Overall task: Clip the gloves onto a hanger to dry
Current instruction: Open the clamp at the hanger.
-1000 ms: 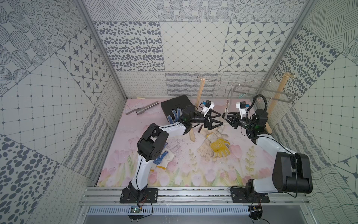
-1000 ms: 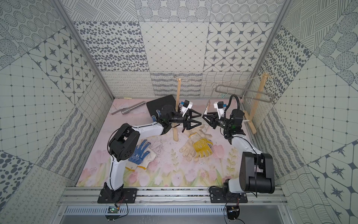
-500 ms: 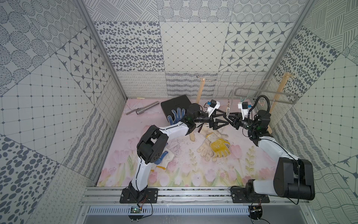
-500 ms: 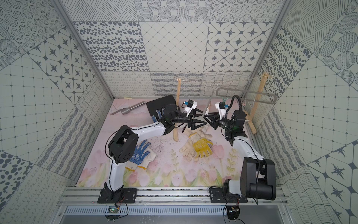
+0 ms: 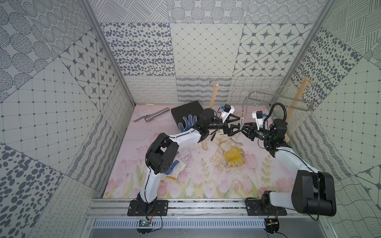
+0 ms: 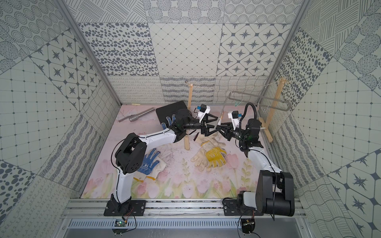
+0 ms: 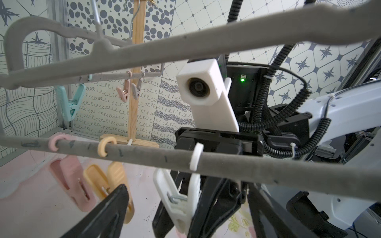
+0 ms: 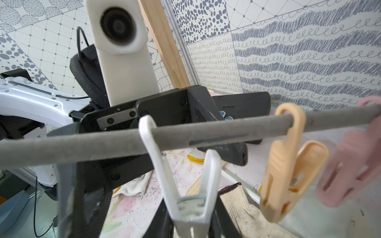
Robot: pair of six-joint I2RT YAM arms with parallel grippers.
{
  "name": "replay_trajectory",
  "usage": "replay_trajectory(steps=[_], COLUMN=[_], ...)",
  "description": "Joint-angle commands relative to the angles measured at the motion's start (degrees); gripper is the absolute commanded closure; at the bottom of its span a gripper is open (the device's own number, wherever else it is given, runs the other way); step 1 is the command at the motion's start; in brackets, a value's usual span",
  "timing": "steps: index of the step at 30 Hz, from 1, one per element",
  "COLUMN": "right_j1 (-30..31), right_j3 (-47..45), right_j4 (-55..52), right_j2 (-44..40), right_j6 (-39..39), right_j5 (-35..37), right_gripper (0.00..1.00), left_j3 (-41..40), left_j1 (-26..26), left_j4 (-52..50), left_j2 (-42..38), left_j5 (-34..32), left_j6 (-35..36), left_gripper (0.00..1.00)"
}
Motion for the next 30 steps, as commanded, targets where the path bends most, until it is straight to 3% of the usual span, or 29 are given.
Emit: replay_trajectory(steps=[1, 7, 16, 24, 30], right_j1=[0.1, 0.1, 0.2, 0.5, 0.6], right_j3=[-0.1, -1.3, -1.3, -1.4, -1.4], right_j4=[0.2, -0.3, -1.4, -2.2, -2.2], right_j2=[-1.3, -2.3, -3.1, -3.7, -3.4], right_j6=[-1.0, -1.5, -2.0, -2.7, -2.7], right_j5=[-2.8, -4.9, -5.8, -5.2, -5.2], right_gripper=[0.82, 0.82, 0.83, 0.84, 0.85], left_j3=[0.9, 5.7, 9.4, 11.9, 10.8], left_j1=[0.3, 0.6, 0.6, 0.5, 0.6], left_j4=[-2.2, -3.5, -6.6, -11.3, -7.4], left_j2=[-0.8, 1.8, 3.4, 4.0, 3.9], left_j5=[-1.2, 0.9, 4.2, 6.6, 7.7], left_j6=[2.7, -0.6, -4.5, -6.5, -9.2], left_gripper=[0.09, 0.22, 0.31, 0.33, 0.46])
